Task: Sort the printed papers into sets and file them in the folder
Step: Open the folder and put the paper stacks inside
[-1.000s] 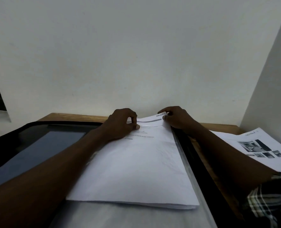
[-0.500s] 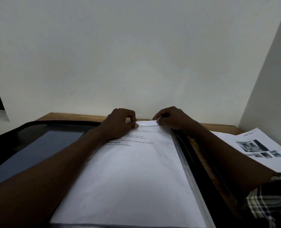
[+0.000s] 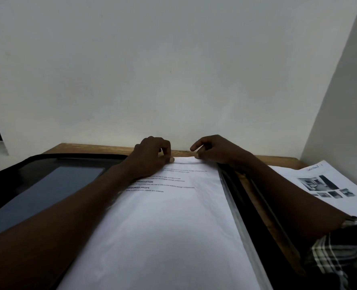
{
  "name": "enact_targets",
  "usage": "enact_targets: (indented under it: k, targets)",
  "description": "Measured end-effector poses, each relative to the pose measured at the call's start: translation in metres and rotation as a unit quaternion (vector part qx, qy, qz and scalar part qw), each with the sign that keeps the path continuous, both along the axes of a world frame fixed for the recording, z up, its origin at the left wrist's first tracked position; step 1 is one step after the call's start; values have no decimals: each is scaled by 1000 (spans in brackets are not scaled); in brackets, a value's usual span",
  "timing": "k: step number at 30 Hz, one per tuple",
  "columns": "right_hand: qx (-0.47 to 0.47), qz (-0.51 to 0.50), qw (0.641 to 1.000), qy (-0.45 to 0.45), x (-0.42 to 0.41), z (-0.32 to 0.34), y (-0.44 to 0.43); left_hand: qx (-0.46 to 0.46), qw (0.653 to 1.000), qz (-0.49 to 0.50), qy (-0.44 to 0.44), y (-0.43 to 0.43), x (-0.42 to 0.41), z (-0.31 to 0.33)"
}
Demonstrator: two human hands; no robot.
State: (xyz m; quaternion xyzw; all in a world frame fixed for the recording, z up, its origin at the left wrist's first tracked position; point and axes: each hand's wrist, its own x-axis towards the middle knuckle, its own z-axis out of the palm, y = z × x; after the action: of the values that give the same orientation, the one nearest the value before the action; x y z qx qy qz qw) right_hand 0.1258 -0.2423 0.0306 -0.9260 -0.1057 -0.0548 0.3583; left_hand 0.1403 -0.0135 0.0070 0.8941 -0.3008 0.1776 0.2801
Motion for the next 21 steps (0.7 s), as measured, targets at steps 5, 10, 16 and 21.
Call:
enact_targets:
  k: [5, 10, 16, 21]
  targets:
    - [-15, 40, 998, 48, -7, 9, 1, -25, 999, -20, 8, -1, -1, 0]
    - [-69, 50, 993, 81, -12, 13, 5, -15, 1000, -18, 8, -2, 2, -1]
    - [-111, 37, 991, 58, -11, 13, 15, -27, 999, -21, -2, -2, 4, -3]
    - [-104, 74, 989, 73, -13, 16, 16, -12, 1000, -26, -11, -3, 8, -3]
